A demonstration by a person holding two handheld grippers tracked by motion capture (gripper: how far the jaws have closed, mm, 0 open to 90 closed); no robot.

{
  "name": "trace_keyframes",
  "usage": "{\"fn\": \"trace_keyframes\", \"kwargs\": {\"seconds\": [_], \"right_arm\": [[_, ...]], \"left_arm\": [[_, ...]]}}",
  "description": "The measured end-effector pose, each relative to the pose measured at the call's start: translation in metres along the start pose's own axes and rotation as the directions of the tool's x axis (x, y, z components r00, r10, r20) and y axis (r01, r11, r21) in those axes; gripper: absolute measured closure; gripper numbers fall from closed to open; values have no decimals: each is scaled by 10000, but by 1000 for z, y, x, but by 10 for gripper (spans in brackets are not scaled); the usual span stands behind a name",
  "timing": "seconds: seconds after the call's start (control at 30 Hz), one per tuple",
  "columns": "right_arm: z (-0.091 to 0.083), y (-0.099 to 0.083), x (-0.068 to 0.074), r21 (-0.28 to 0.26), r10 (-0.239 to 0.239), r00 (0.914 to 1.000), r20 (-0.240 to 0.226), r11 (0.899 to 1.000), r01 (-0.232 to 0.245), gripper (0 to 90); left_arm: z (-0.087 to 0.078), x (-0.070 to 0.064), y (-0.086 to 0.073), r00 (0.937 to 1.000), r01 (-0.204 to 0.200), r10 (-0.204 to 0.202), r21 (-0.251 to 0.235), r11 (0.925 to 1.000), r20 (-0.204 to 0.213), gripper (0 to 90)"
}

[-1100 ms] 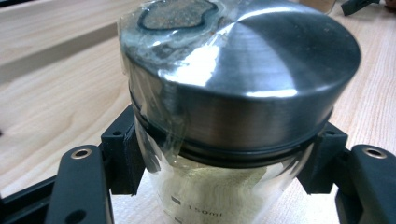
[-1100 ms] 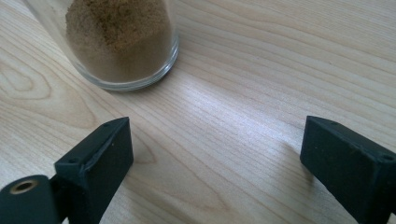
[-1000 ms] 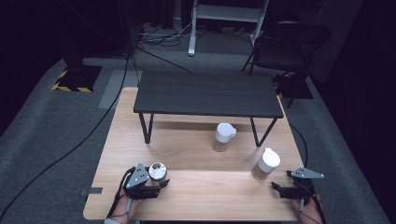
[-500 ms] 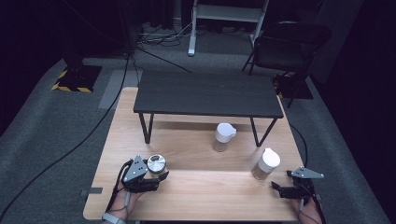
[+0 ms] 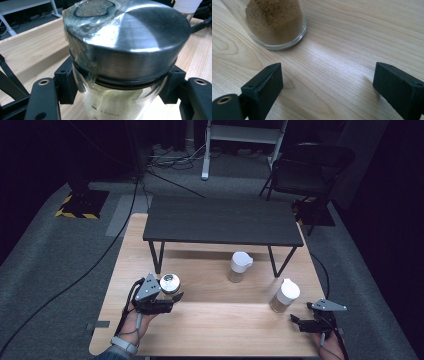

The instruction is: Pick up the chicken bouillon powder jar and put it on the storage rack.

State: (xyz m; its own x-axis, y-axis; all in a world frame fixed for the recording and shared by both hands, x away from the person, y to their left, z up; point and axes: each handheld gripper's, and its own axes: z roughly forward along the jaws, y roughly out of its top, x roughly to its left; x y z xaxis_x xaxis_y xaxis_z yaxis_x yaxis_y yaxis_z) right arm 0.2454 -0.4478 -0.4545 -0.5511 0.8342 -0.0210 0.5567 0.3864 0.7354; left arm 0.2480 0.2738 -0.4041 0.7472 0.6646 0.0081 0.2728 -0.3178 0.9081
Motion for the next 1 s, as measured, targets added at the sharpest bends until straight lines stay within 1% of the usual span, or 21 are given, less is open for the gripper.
{"fn": "trace_keyframes", "kwargs": {"seconds": [0.2, 0.47, 0.67, 0.83, 1.0], "right_arm": [[0, 0, 0, -5, 20, 10000, 28, 10000, -20, 94], [0, 0, 0, -4, 13, 10000, 16, 10000, -13, 93], [0, 0, 0, -3, 29, 10000, 34, 10000, -29, 92], [0, 0, 0, -3, 28, 10000, 34, 10000, -28, 92], [0, 0, 0, -4, 29, 10000, 33, 10000, -29, 91]], "left_arm": [[1, 5, 11, 10000, 65, -66, -33, 10000, -21, 314], [3, 11, 28, 10000, 28, -28, -131, 9999, -23, 314], [6, 15, 48, 9999, -153, 152, -178, 9997, -73, 314], [8, 18, 65, 9997, -197, 194, -179, 9996, -142, 314], [9, 18, 82, 9991, -346, 343, -113, 9993, -236, 314]]}}
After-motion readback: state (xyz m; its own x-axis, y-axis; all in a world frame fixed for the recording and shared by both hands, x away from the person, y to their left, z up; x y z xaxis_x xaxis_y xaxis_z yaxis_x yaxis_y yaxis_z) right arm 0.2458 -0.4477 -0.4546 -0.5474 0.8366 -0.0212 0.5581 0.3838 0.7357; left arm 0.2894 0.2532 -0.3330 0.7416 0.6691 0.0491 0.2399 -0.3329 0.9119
